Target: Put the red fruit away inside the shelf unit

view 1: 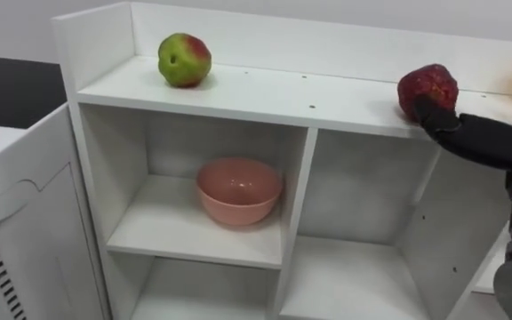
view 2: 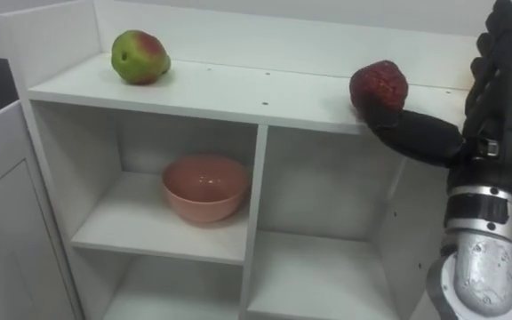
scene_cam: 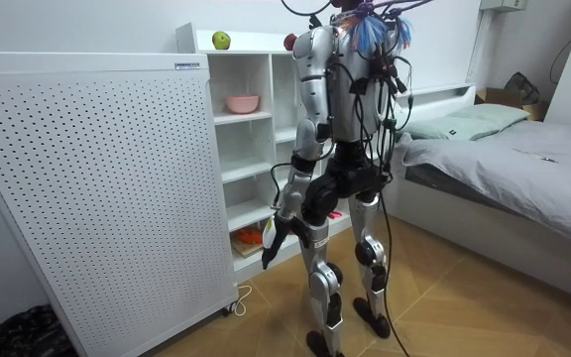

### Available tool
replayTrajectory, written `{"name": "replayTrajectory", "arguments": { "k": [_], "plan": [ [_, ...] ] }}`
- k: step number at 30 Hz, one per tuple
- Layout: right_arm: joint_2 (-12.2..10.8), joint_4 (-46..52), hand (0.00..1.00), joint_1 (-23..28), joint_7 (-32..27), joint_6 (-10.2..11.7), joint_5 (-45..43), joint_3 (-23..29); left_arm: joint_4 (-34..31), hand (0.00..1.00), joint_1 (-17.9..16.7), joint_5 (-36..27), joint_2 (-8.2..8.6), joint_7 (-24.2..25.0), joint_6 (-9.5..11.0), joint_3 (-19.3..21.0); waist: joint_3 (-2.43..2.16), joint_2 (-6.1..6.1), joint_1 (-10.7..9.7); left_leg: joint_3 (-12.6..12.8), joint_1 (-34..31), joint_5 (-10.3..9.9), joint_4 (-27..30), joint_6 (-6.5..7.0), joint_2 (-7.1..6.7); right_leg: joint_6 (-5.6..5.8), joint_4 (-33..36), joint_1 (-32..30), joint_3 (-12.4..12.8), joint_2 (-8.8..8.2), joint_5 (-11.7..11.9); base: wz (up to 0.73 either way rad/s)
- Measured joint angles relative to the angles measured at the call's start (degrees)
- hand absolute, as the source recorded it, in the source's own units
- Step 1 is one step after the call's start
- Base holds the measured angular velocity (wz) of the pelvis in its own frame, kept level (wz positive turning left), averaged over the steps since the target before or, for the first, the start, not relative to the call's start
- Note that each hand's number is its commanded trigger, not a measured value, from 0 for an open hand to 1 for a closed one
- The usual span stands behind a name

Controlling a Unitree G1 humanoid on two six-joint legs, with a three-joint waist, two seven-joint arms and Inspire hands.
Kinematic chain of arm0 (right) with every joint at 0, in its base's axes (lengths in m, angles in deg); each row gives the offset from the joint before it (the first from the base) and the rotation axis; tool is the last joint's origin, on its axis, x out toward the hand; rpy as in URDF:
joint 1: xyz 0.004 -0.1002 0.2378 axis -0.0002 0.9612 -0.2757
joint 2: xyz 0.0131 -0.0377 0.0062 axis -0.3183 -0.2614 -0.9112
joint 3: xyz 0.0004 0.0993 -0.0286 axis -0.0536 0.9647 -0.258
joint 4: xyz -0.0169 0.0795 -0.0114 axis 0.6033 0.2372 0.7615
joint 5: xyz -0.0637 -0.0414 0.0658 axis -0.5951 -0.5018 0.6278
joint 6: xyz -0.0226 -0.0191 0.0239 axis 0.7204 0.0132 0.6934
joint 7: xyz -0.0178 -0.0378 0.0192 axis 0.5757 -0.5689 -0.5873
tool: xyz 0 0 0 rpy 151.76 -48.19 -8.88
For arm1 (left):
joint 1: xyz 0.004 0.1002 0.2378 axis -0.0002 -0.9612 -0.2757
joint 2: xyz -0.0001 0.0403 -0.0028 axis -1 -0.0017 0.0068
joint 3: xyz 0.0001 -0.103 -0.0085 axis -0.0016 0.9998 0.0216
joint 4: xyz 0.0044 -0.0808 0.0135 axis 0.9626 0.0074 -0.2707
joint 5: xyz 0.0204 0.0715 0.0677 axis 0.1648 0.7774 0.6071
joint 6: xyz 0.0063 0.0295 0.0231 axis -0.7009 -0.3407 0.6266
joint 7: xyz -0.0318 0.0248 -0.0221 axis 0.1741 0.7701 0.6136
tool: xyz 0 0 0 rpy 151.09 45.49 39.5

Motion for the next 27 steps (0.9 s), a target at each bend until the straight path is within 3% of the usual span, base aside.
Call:
{"name": "replayTrajectory", "arguments": {
  "k": [3,6,11,15,16,17,18,20,27],
  "plan": [
    [1.1,-0.5,0.0,-1.2,0.9,-0.2,0.0,-0.5,0.0,0.0,0.1,0.0,-0.01,0.0,-0.3,0.0,-0.02,-0.02,0.0,-0.7,-0.1,0.0,0.0,0.0,-0.01,0.0,0.0,0.0,0.1,0.06,0.0,0.02],
    [3.9,-4.7,0.0,-3.2,2.4,-0.4,0.2,-1.7,0.0,0.0,0.5,0.0,-0.03,0.0,-0.4,0.0,-0.14,-0.18,0.2,-1.2,0.2,0.0,0.0,0.0,0.01,0.0,0.0,0.3,-0.5,0.06,0.0,0.03],
    [4.2,-5.1,0.0,-3.3,5.1,-0.9,0.4,-2.2,-0.1,0.0,0.4,0.1,-0.32,0.3,-0.8,0.1,-0.36,-0.5,1.2,-4.2,1.1,0.0,-0.1,0.0,-0.01,0.0,0.0,0.9,-0.7,0.22,0.0,-0.15],
    [5.0,-6.2,0.0,-3.3,7.4,-1.2,0.2,-2.3,-0.1,0.0,0.8,0.1,-0.83,1.3,-0.8,0.1,-0.62,-0.97,1.1,-4.1,1.5,0.0,-0.1,0.0,-0.03,0.0,0.1,1.4,-1.2,0.2,0.0,0.02],
    [5.5,-6.5,0.09,-3.3,8.3,-1.4,0.1,-2.3,-0.1,0.0,0.9,0.0,-0.95,1.7,-0.8,0.1,-0.62,-1.0,1.2,-4.4,1.8,0.0,-0.1,0.0,-0.01,-0.01,0.2,1.5,-1.5,0.2,0.0,0.0],
    [6.0,-6.9,0.44,-3.3,9.1,-1.4,0.1,-2.3,-0.1,0.0,0.8,0.0,-1.15,2.0,-0.8,0.1,-0.56,-1.06,1.3,-4.8,2.1,0.0,-0.2,0.0,-0.01,0.0,0.3,1.6,-2.0,0.16,0.0,-0.03],
    [6.1,-7.0,0.67,-3.3,9.5,-1.4,0.1,-2.3,-0.1,0.0,0.8,0.0,-1.3,2.1,-0.9,0.1,-0.5,-1.15,1.3,-4.8,2.1,0.0,-0.2,0.0,-0.01,0.0,0.2,1.8,-2.2,0.15,0.0,0.0],
    [6.2,-7.7,1.0,-3.3,10.5,-1.8,0.2,-2.3,-0.2,0.0,0.8,-0.1,-2.03,2.6,-1.8,0.1,-0.48,-1.73,1.2,-4.6,2.2,0.0,-0.2,0.0,-0.05,0.0,-0.1,2.2,-2.4,0.13,0.0,0.04],
    [9.9,-12.8,1.0,-4.4,16.1,-3.4,1.9,-2.3,-2.0,0.0,0.8,-0.1,-2.21,2.8,-4.2,0.1,-0.22,-2.78,1.0,-4.4,1.8,0.0,-0.1,0.0,-0.09,0.0,-0.1,2.2,-2.3,0.08,0.0,0.06]
  ]
}}
